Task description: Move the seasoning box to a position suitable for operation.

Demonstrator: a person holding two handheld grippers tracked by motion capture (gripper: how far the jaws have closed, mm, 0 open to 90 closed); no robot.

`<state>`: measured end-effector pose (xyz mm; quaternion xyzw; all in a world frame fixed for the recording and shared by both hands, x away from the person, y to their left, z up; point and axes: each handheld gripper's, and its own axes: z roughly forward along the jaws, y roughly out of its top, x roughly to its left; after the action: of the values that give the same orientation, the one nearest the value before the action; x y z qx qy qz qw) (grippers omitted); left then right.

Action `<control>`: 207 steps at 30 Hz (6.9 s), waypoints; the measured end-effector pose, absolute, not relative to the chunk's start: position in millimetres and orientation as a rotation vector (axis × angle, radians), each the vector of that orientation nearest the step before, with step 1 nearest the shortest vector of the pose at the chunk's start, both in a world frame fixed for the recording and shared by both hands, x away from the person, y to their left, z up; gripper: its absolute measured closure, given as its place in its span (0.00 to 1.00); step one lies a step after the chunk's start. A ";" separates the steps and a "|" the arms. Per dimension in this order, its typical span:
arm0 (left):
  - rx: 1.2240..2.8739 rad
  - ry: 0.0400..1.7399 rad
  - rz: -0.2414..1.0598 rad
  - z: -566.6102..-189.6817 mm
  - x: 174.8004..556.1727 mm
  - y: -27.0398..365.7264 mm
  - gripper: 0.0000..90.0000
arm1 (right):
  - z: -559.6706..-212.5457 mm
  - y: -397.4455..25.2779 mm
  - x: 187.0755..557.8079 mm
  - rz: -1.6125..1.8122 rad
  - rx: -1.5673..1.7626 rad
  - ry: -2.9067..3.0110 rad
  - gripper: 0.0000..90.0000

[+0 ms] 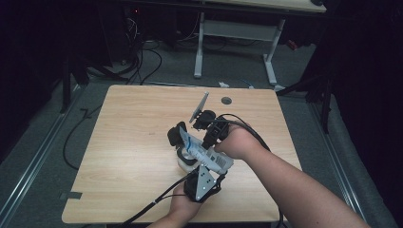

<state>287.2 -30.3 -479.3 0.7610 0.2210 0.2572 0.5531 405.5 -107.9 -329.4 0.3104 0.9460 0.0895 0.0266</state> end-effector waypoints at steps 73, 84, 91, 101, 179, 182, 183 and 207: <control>1.783 0.514 0.640 -473.3 290.8 -28.3 0.64 | -326.0 -103.7 408.8 0.284 0.946 2.917 0.99; 1.783 0.516 0.640 -473.7 290.7 -28.3 0.64 | -327.5 -102.7 409.3 0.276 0.943 2.918 0.99; 1.784 0.523 0.628 -474.5 290.3 -28.4 0.64 | -327.9 -103.0 409.7 0.279 0.933 2.919 0.99; 1.784 0.521 0.631 -479.7 289.0 -27.0 0.65 | -330.0 -103.2 408.9 0.272 0.942 2.923 0.99; 1.862 0.623 0.525 -515.0 293.4 -10.5 0.63 | -342.6 -118.4 399.3 0.256 1.000 2.937 0.99; 1.861 0.617 0.515 -514.3 292.6 -9.7 0.61 | -342.4 -118.3 399.3 0.262 0.996 2.935 0.99; 1.860 0.613 0.514 -514.3 292.5 -9.6 0.60 | -342.2 -118.1 399.3 0.263 0.999 2.935 1.00; 1.846 0.573 0.492 -517.2 276.7 20.4 0.53 | -338.4 -120.5 399.4 0.298 1.004 2.913 1.00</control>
<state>276.7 20.4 -517.2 0.7776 0.2413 0.2070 0.5425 399.4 -120.5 -338.4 0.3243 0.9408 0.0962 0.0231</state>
